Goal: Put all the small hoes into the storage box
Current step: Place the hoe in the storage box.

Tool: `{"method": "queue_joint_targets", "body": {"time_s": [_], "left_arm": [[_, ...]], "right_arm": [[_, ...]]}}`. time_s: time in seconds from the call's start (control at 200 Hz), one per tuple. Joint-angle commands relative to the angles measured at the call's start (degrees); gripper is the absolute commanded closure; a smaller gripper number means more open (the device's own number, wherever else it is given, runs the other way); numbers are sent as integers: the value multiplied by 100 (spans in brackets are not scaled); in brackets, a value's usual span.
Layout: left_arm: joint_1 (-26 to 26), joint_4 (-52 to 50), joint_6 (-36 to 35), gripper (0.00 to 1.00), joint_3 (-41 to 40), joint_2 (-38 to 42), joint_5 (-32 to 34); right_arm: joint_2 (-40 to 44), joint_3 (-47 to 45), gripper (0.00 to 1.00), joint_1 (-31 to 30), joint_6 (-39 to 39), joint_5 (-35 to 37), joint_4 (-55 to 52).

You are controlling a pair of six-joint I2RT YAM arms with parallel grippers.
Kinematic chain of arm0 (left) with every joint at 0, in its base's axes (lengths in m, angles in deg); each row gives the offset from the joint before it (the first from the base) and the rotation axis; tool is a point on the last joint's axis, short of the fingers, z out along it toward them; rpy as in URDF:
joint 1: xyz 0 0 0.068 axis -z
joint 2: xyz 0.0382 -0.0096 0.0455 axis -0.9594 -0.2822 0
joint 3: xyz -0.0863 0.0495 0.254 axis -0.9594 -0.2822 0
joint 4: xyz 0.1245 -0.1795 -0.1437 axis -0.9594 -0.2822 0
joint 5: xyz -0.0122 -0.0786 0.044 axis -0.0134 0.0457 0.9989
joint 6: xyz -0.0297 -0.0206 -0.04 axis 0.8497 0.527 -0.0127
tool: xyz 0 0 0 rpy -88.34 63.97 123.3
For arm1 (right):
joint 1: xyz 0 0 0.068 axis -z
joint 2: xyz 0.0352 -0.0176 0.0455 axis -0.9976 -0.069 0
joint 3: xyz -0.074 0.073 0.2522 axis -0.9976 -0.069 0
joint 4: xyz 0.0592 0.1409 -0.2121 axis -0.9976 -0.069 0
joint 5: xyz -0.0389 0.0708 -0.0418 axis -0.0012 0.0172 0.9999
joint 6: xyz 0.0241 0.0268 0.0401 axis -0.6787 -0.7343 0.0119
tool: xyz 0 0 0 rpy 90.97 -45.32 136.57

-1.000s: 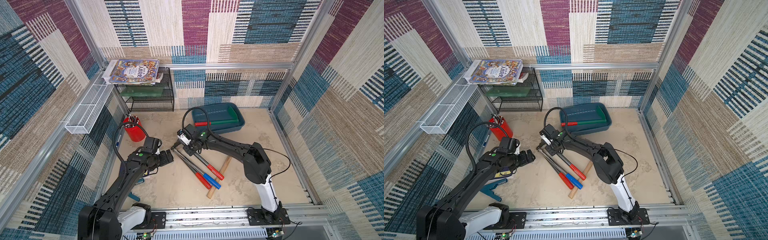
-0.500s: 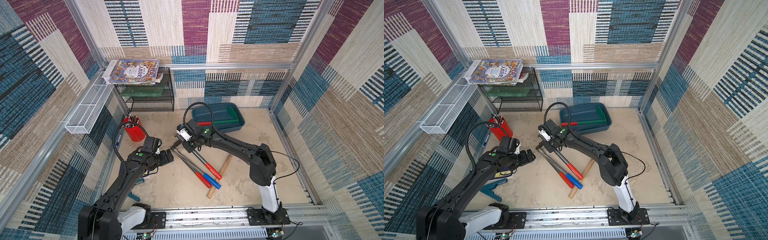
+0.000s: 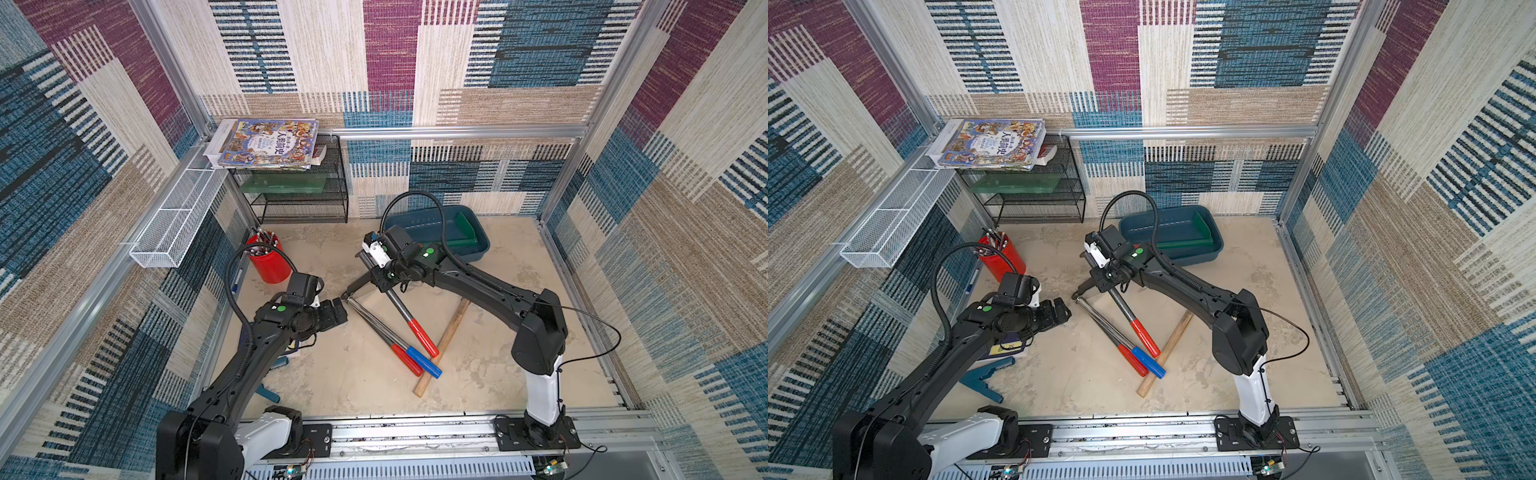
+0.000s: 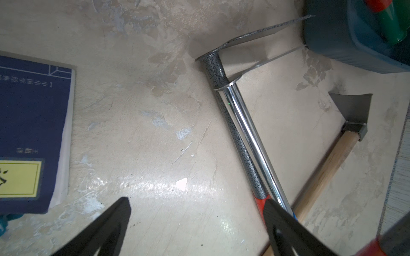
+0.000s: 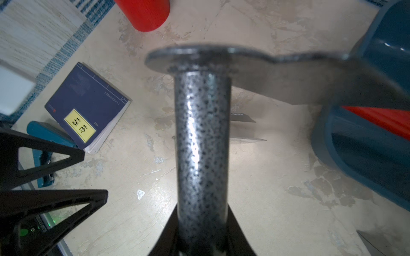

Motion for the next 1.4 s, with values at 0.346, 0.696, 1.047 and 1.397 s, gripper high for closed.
{"method": "queue_joint_targets", "body": {"time_s": [0.346,0.696,1.047,1.397], "left_arm": [[7,160,-139,3,79,42,-1],[157,256,-301,3,181,107,182],[522,238,-416,3,315,16,555],[910,241,-697,3,557,-225,805]], "right_arm": [[240,105,100,382,-1188,419,602],[205,291,100,903,-2083,350,589],[105,592,100,1318,-2945,505,464],[-185,969,100,1701,-3721,704,105]]}}
